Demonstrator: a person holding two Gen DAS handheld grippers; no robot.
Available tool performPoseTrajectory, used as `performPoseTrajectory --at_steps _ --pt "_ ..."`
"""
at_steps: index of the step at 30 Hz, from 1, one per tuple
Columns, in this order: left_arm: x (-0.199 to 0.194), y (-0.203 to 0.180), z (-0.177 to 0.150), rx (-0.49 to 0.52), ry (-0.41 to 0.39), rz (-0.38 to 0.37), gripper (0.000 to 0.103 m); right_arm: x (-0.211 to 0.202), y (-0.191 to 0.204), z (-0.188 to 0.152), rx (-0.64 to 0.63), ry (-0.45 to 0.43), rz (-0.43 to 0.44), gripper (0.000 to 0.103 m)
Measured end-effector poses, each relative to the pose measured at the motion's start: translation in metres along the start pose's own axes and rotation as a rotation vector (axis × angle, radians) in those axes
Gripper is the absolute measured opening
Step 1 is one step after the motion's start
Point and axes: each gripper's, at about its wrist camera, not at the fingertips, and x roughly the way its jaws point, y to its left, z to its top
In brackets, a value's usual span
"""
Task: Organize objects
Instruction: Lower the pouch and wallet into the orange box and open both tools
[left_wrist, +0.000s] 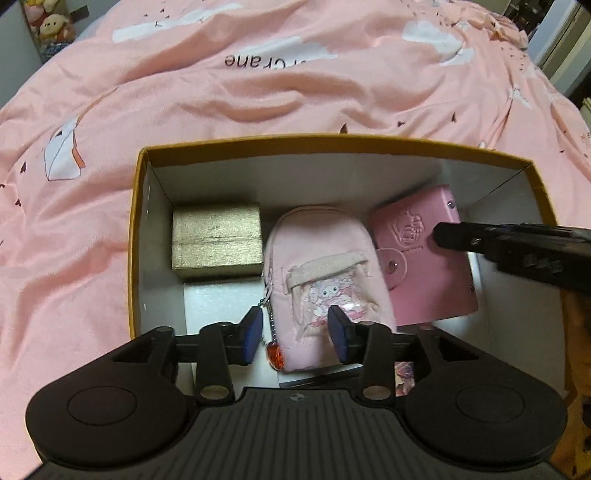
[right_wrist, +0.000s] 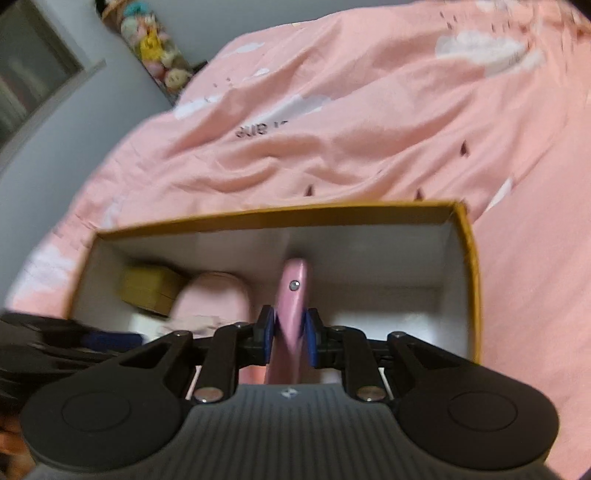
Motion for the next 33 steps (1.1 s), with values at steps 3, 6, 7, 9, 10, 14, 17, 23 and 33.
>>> performPoseTrajectory --at_steps 3,6,7,9,10,14,17,23,33 --pt "-0.002 -0.009 -0.002 0.056 -0.039 -0.011 0.048 0.006 0.010 -0.002 -0.091 0.013 -0.080 0.025" --pt "0.001 -0.018 -0.004 0.087 -0.051 -0.001 0.048 0.014 0.015 -0.004 -0.168 0.044 -0.149 0.033" --pt "0.002 -0.021 -0.006 0.103 -0.053 0.000 0.048 0.016 0.017 -0.006 -0.198 0.053 -0.167 0.035" --pt "0.005 -0.026 -0.009 0.129 -0.046 0.004 0.047 0.020 0.022 -0.010 -0.250 0.061 -0.191 0.040" --pt "0.006 -0.028 -0.011 0.147 -0.048 0.010 0.048 0.021 0.022 -0.011 -0.263 0.066 -0.199 0.041" --pt "0.011 -0.029 -0.015 0.180 -0.037 0.037 0.048 0.025 0.023 -0.011 -0.308 0.124 -0.206 0.049" --pt "0.012 -0.028 -0.017 0.181 -0.046 0.034 0.048 0.032 0.027 -0.013 -0.356 0.185 -0.245 0.051" --pt "0.005 -0.026 -0.022 0.208 -0.051 0.027 0.048 0.028 0.027 -0.012 -0.401 0.268 -0.199 0.053" --pt "0.011 -0.024 -0.031 0.254 0.007 0.015 0.048 0.036 0.027 -0.024 -0.666 0.464 -0.127 0.052"
